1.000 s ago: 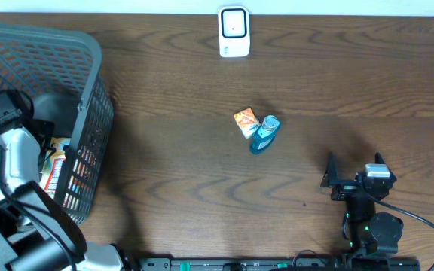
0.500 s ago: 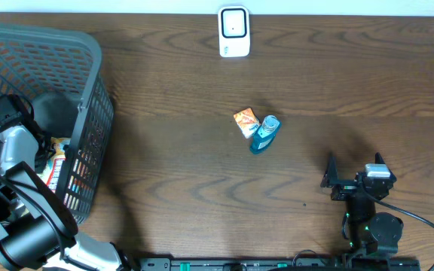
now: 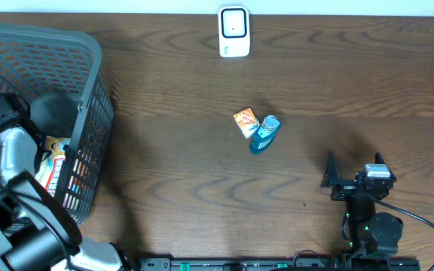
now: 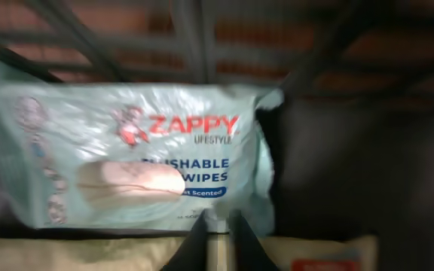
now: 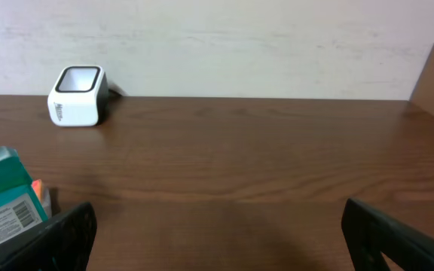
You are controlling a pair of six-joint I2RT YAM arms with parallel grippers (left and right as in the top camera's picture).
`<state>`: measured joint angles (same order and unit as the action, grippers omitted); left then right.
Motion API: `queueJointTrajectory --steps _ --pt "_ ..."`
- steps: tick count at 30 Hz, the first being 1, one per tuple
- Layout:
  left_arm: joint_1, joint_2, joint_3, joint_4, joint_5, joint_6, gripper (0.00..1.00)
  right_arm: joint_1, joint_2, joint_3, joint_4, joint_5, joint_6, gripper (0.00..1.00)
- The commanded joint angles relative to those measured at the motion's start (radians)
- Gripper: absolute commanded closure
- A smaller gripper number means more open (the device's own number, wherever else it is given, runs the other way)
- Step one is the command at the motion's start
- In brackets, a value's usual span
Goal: Scan the item barcode
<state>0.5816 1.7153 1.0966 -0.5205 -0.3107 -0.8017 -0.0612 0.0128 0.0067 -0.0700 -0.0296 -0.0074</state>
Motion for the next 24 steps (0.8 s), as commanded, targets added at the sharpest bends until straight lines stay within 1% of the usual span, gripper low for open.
queueJointTrajectory --steps 1,2,4,6,13,24 --pt "0.005 -0.051 0.01 -0.007 -0.035 0.007 0.29 0.008 -0.002 -0.001 -0.004 0.001 0.014 0.01" --pt "0.005 -0.05 0.01 -0.015 -0.035 0.005 0.21 0.008 -0.002 -0.001 -0.004 0.001 0.014 0.01" --pt "0.005 -0.048 0.004 -0.02 -0.035 -0.017 0.13 0.008 -0.002 -0.001 -0.004 0.001 0.014 0.01" --pt "0.005 -0.048 0.003 -0.019 -0.035 -0.036 0.09 0.008 -0.002 -0.001 -0.004 0.001 0.014 0.01" --pt "0.005 -0.034 0.002 -0.01 -0.035 -0.095 0.07 0.008 -0.002 -0.001 -0.004 0.001 0.014 0.01" --pt "0.038 0.017 0.002 -0.02 -0.035 -0.103 0.08 0.008 -0.002 -0.001 -0.004 0.001 0.014 0.01"
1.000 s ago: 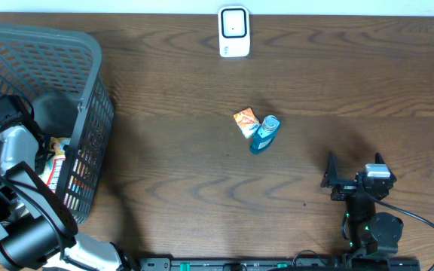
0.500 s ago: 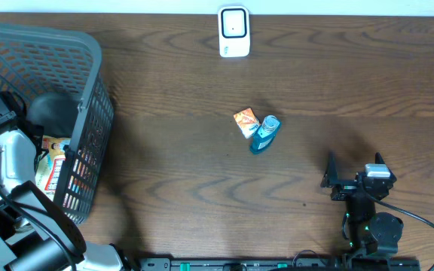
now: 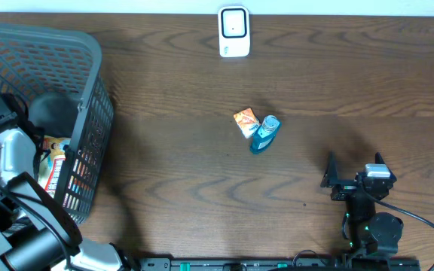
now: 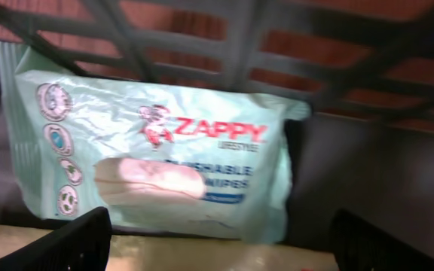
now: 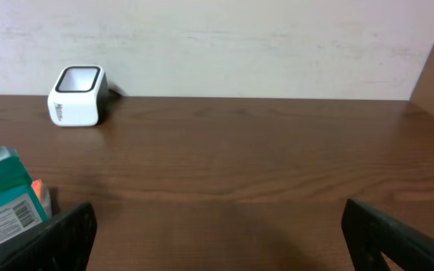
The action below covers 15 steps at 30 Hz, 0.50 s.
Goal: Scan the item barcode
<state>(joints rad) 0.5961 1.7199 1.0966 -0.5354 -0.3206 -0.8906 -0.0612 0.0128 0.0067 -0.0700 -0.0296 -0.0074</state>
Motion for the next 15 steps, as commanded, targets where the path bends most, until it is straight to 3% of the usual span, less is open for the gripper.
queueJointTrajectory --steps 1,15 --pt "0.03 0.012 0.002 -0.005 -0.025 -0.015 0.08 0.008 -0.002 -0.001 -0.004 0.001 0.014 0.01" --pt "0.075 0.124 0.001 0.007 0.024 -0.061 0.1 0.008 -0.002 -0.001 -0.004 0.001 0.014 0.01"
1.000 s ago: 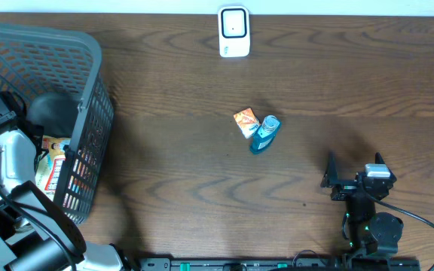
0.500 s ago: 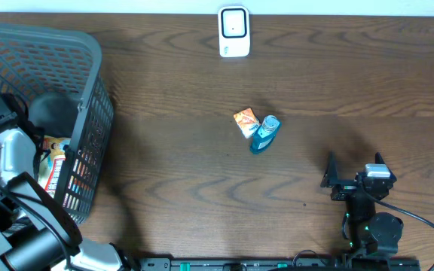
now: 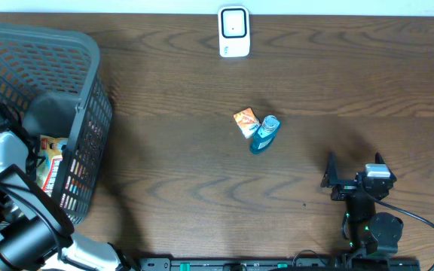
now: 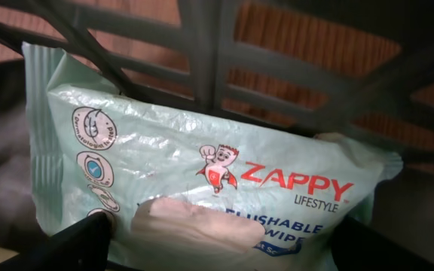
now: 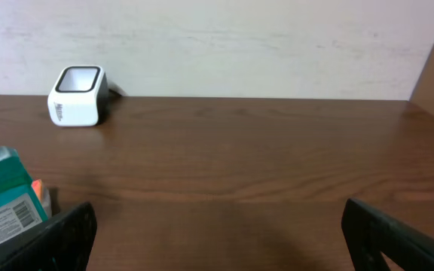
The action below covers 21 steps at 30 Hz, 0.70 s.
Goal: Scan the item barcode
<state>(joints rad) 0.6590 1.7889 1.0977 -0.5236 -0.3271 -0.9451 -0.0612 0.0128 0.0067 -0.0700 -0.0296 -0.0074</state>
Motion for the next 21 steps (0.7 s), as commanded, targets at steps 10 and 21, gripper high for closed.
queueJointTrajectory --steps 10,21 --pt "0.012 0.067 0.0 -0.021 0.031 0.039 0.92 0.008 -0.002 -0.001 -0.004 0.001 0.014 0.01" --pt "0.006 -0.098 0.0 -0.028 0.037 0.062 0.93 0.008 -0.002 -0.001 -0.004 0.001 0.014 0.01"
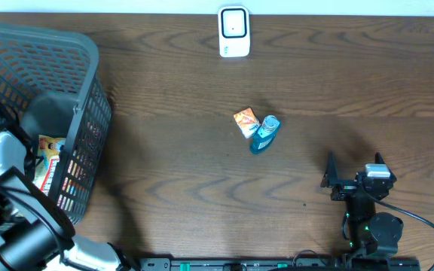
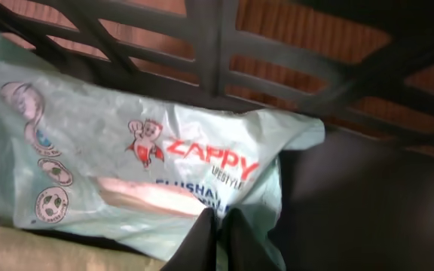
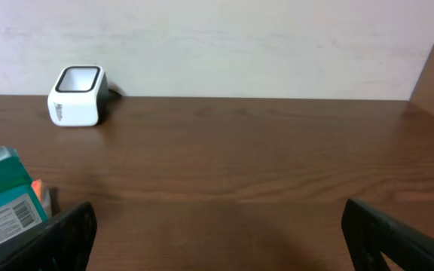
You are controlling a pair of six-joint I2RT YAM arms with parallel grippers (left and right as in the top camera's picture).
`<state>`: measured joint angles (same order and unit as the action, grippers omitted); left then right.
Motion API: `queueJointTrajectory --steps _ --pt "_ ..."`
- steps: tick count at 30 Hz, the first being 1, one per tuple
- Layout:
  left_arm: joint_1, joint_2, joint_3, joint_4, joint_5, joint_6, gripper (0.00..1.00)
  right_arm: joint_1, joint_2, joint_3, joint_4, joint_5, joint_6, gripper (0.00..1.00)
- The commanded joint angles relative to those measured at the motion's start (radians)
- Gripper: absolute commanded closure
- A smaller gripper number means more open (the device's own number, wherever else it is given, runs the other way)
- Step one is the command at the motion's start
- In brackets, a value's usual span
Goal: Scan the item barcode
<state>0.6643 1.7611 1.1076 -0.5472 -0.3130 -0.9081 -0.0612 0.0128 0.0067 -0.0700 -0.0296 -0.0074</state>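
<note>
A pale green Zappy flushable wipes pack [image 2: 126, 173] lies inside the grey basket [image 1: 89, 53], against its slatted wall [image 2: 209, 53]. My left gripper [image 2: 218, 229] is shut, its fingertips pinched on the lower right edge of the pack. From overhead, only the left arm [image 1: 6, 154] shows, reaching down into the basket. The white scanner [image 1: 233, 31] stands at the table's far edge, also seen in the right wrist view as the scanner [image 3: 77, 95]. My right gripper [image 3: 217, 233] rests open and empty at the near right of the table.
An orange box [image 1: 246, 122] and a teal bottle [image 1: 264, 134] lie together mid-table; the teal bottle's label [image 3: 2, 203] shows at the right wrist view's left edge. A dark pouch [image 2: 368, 203] sits beside the wipes in the basket, over a tan package.
My left gripper stood wide open facing the wipes pack; now it is shut on the pack's lower right edge. The pack sits further left in the view. The right arm has not moved.
At first my left gripper was shut at the lower edge of the wipes pack in the basket. Then it was open, with the pack in front of it, and it stayed open closer in. Now it is shut on the pack again. The right arm stayed still.
</note>
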Motion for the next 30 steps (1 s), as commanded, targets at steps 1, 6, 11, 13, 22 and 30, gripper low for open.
queueJointTrajectory --steps 1,6,11,13,22,30 --pt "-0.005 -0.097 -0.01 -0.001 0.031 0.025 0.93 0.008 -0.002 -0.001 -0.004 0.001 0.014 0.01" --pt "-0.031 -0.159 -0.01 0.03 0.07 0.063 0.93 0.008 -0.002 -0.001 -0.004 0.001 0.014 0.01" --pt "-0.051 -0.165 -0.01 -0.005 0.05 0.08 0.53 0.008 -0.002 -0.001 -0.004 0.001 0.014 0.01" --pt "-0.051 -0.165 -0.01 -0.048 0.004 0.08 0.17 0.008 -0.002 -0.001 -0.004 0.001 0.014 0.01" --pt "-0.037 -0.164 -0.01 -0.249 -0.218 0.08 0.02 0.008 -0.002 -0.001 -0.004 0.001 0.014 0.01" --pt "0.008 -0.155 -0.011 -0.256 -0.215 0.08 0.02 0.008 -0.002 -0.001 -0.004 0.001 0.014 0.01"
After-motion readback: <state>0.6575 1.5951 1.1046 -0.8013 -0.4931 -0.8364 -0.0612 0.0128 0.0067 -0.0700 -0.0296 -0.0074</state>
